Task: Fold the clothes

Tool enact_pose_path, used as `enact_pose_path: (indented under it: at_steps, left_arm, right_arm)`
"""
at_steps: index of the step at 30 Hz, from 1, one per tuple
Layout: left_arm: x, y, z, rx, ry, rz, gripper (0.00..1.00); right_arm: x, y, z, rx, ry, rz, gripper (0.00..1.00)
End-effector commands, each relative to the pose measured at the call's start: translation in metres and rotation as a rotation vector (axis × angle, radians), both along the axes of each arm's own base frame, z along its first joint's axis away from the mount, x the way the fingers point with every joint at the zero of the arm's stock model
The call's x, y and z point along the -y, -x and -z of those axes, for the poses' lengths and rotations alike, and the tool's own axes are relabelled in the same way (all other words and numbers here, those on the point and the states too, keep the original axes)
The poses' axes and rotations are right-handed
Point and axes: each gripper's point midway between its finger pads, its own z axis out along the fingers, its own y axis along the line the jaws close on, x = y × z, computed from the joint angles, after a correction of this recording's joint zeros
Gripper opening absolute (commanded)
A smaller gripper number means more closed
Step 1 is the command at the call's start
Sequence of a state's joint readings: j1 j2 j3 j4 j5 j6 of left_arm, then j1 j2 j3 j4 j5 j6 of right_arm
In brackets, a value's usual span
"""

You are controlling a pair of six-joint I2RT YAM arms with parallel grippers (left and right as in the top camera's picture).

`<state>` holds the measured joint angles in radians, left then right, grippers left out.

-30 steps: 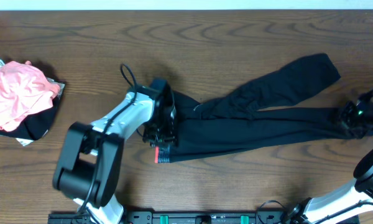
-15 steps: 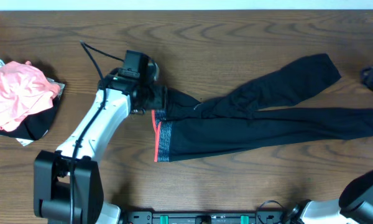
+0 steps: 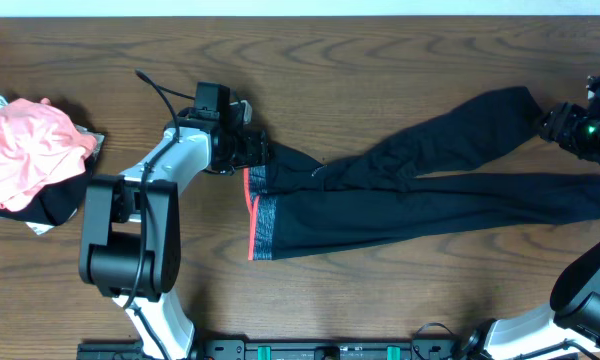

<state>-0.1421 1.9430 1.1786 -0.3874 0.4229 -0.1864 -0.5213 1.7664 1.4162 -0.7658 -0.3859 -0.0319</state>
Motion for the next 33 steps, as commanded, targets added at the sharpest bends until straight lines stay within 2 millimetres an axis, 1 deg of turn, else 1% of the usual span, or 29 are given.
enact_pose_path:
  at_steps: [1, 2, 3, 4, 5, 6, 8, 9, 12, 14, 16, 18, 21, 23, 27, 31, 33]
  left_arm:
    - [0.002, 0.002, 0.019, -0.041, 0.012, -0.005, 0.68]
    - [0.005, 0.0, 0.018, -0.032, 0.026, 0.0, 0.62]
    - [0.008, -0.003, 0.016, -0.02, 0.048, 0.007, 0.54]
    - [0.013, -0.005, 0.013, -0.005, 0.075, 0.016, 0.42]
    - [0.018, -0.009, 0.008, 0.015, 0.109, 0.028, 0.32]
    - [0.023, -0.012, 0.004, 0.03, 0.136, 0.037, 0.24]
    - [0.025, -0.017, 0.0, 0.048, 0.156, 0.03, 0.13]
    - [0.025, -0.018, -0.001, 0.048, 0.16, 0.015, 0.11]
    - [0.023, -0.022, -0.002, 0.038, 0.176, -0.035, 0.1]
    - [0.028, -0.024, -0.009, 0.043, 0.215, -0.034, 0.09]
    - [0.037, -0.025, -0.018, 0.057, 0.272, -0.011, 0.09]
    - [0.041, -0.024, -0.025, 0.056, 0.304, -0.007, 0.09]
    - [0.041, -0.023, -0.027, 0.057, 0.308, -0.005, 0.09]
    - [0.042, -0.023, -0.027, 0.056, 0.308, -0.005, 0.09]
    - [0.041, -0.023, -0.027, 0.055, 0.308, -0.005, 0.09]
    - [0.041, -0.023, -0.026, 0.053, 0.307, -0.006, 0.09]
    - [0.041, -0.023, -0.026, 0.053, 0.307, -0.006, 0.09]
  right_arm:
    - [-0.005, 0.0, -0.003, 0.007, 0.006, -0.026, 0.61]
    - [-0.004, 0.0, -0.002, 0.006, 0.009, -0.024, 0.6]
    - [-0.003, 0.0, -0.002, 0.004, 0.017, -0.021, 0.58]
    - [0.0, 0.0, -0.001, -0.003, 0.031, -0.013, 0.55]
    - [0.003, 0.001, 0.0, -0.008, 0.046, -0.005, 0.53]
    - [0.006, 0.001, 0.001, -0.011, 0.062, 0.003, 0.51]
    - [0.013, -0.001, 0.005, -0.015, 0.087, 0.019, 0.5]
    - [0.015, -0.003, 0.007, -0.013, 0.093, 0.022, 0.49]
    - [0.02, -0.013, 0.018, -0.002, 0.092, 0.032, 0.49]
    - [0.025, -0.021, 0.029, 0.003, 0.089, 0.041, 0.57]
    - [0.029, -0.029, 0.043, 0.005, 0.091, 0.041, 0.68]
    - [0.034, -0.038, 0.058, 0.012, 0.094, 0.041, 0.76]
    - [0.042, -0.05, 0.078, 0.028, 0.102, 0.045, 0.82]
    - [0.044, -0.058, 0.088, 0.052, 0.089, 0.035, 0.84]
    - [0.034, -0.073, 0.108, 0.105, 0.018, -0.008, 0.83]
    - [0.033, -0.077, 0.132, 0.092, -0.007, 0.007, 0.83]
    - [0.033, -0.078, 0.139, 0.087, -0.011, 0.008, 0.83]
